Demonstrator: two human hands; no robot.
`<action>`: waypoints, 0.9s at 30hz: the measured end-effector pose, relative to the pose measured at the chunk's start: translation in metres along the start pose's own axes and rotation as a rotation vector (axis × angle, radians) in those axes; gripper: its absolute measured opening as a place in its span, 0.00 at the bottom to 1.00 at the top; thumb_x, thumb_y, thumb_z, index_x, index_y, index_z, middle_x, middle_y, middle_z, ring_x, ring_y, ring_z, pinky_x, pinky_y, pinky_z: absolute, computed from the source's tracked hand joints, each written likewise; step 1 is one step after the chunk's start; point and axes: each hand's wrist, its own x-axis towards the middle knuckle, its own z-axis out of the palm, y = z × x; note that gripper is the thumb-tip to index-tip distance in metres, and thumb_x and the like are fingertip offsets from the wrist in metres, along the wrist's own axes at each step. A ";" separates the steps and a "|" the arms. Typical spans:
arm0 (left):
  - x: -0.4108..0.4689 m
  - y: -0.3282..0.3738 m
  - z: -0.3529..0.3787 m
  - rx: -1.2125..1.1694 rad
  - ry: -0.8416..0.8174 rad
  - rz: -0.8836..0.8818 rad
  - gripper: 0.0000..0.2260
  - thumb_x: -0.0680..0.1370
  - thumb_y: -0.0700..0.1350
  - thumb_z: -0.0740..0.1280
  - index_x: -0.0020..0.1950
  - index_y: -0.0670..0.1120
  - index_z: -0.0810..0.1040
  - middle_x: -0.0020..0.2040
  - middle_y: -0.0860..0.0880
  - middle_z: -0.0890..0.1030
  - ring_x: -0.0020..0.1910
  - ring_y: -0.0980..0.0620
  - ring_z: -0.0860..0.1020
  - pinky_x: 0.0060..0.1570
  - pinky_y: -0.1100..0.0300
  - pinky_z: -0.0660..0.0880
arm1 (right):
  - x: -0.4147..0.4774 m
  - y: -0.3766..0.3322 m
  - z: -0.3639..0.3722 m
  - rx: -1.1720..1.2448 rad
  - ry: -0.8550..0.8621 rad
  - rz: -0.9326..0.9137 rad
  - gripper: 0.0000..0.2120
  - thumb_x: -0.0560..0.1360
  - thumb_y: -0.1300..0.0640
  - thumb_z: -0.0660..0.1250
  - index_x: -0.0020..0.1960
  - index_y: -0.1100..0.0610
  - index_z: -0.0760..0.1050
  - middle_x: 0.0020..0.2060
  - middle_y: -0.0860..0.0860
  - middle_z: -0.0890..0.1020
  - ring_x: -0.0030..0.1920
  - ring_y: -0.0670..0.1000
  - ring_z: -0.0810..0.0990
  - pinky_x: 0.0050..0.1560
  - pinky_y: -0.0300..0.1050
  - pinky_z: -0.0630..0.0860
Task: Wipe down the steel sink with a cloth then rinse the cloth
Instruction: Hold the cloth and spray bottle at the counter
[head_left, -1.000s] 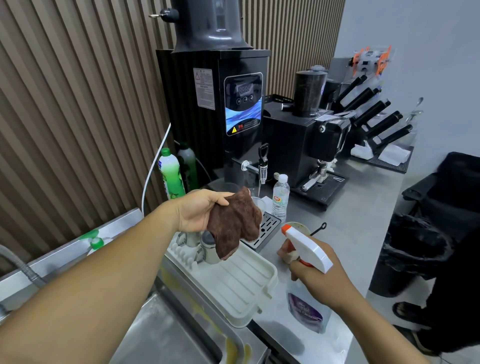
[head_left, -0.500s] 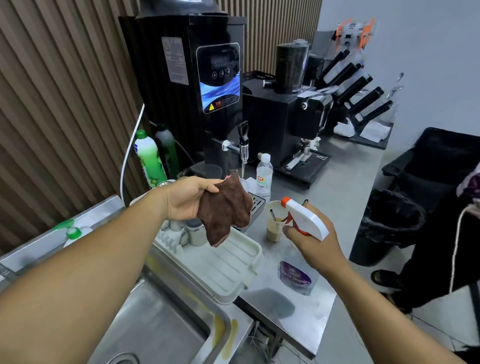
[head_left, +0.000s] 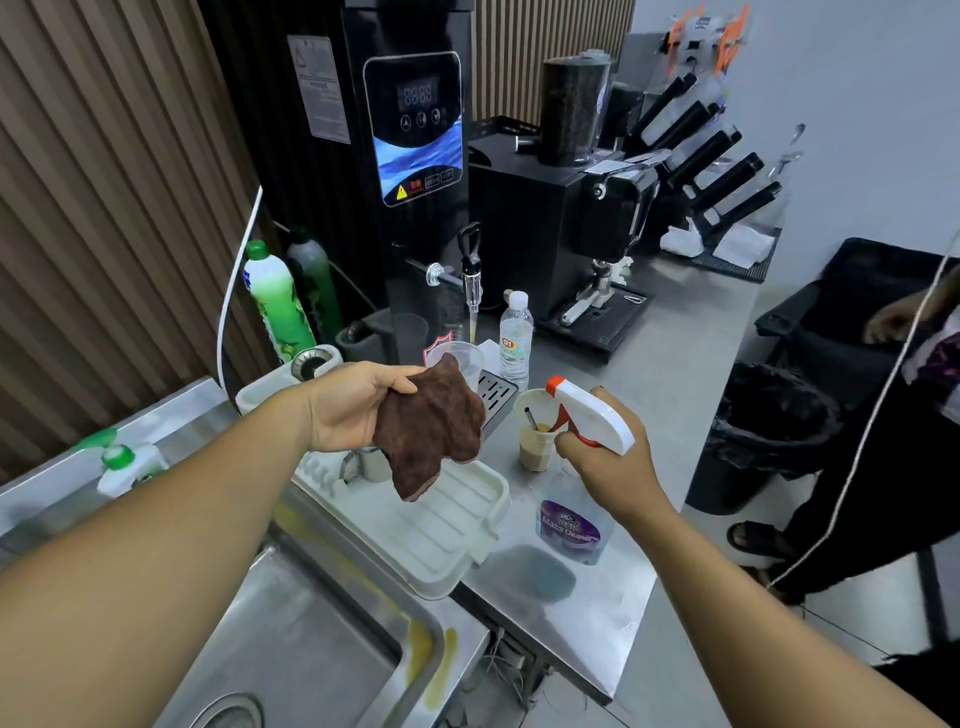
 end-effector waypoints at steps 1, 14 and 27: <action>0.000 -0.001 0.000 -0.002 0.007 -0.001 0.21 0.80 0.36 0.53 0.70 0.41 0.76 0.66 0.35 0.78 0.61 0.39 0.77 0.66 0.43 0.70 | 0.001 0.003 0.001 -0.003 -0.003 0.005 0.09 0.64 0.60 0.69 0.42 0.60 0.72 0.33 0.53 0.75 0.34 0.49 0.72 0.32 0.46 0.69; 0.007 -0.009 -0.003 -0.032 -0.006 -0.015 0.20 0.80 0.37 0.53 0.64 0.43 0.81 0.65 0.35 0.79 0.58 0.39 0.79 0.58 0.46 0.74 | 0.009 0.034 0.016 -0.004 0.000 0.022 0.26 0.70 0.75 0.69 0.43 0.42 0.75 0.32 0.35 0.78 0.34 0.39 0.76 0.37 0.28 0.70; 0.007 -0.006 0.000 -0.035 -0.037 -0.017 0.21 0.81 0.37 0.52 0.68 0.44 0.78 0.63 0.37 0.81 0.53 0.40 0.82 0.48 0.50 0.80 | 0.008 0.057 0.013 -0.026 0.089 0.167 0.19 0.69 0.60 0.79 0.53 0.42 0.79 0.41 0.42 0.85 0.40 0.42 0.83 0.41 0.35 0.78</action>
